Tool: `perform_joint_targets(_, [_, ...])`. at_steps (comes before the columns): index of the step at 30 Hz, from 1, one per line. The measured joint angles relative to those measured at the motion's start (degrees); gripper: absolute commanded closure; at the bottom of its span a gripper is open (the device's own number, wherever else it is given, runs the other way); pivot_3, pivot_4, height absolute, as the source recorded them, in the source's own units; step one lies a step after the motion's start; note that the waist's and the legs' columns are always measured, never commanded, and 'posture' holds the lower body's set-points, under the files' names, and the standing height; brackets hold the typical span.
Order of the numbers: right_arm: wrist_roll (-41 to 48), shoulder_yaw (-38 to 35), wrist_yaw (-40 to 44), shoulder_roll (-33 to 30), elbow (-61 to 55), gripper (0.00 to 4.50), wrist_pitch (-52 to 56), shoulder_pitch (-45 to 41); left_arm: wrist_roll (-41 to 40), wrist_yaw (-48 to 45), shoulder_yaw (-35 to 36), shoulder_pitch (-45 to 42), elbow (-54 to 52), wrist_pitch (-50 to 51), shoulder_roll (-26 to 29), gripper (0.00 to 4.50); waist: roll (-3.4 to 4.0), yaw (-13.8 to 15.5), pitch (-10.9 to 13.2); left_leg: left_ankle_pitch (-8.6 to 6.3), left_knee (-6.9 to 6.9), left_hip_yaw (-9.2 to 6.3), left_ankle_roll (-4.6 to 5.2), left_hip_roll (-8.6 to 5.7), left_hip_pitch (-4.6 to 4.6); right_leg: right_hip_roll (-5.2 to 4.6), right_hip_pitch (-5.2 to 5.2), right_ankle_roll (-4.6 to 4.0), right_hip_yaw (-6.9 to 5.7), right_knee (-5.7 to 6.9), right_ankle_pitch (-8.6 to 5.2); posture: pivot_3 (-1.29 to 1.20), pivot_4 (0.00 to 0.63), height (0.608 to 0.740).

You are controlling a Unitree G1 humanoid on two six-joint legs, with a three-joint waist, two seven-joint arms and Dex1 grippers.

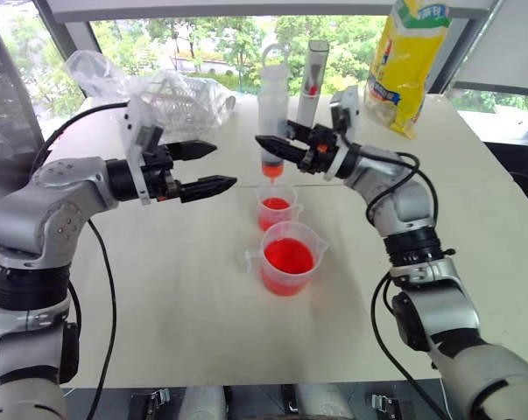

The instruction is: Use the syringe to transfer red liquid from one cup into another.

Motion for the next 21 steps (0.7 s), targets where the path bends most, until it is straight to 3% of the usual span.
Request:
perform_joint_targets(11, [-3.6, -0.3, -0.9, 1.3, 0.0, 3.08, -4.7, 4.9, 2.9, 2.8, -1.5, -13.4, 10.3, -5.0, -6.3, 0.04, -0.01, 0.1, 0.0, 0.02, 0.03, -0.02, -0.04, -0.08, 0.04, 0.03, 0.06, 0.00, -0.06, 0.02, 0.00, 0.00, 0.150, 0.740])
perform_joint_targets(21, [-3.6, -0.5, -2.2, 1.0, -5.5, 3.08, -2.6, 8.6, 5.7, -2.8, -6.4, -22.3, 20.6, -8.8, -12.2, 0.04, 0.01, 0.0, 0.0, 0.03, 0.02, 0.02, -0.05, -0.08, 0.07, 0.08, 0.05, 0.01, -0.06, 0.04, 0.00, 0.00, 0.150, 0.740])
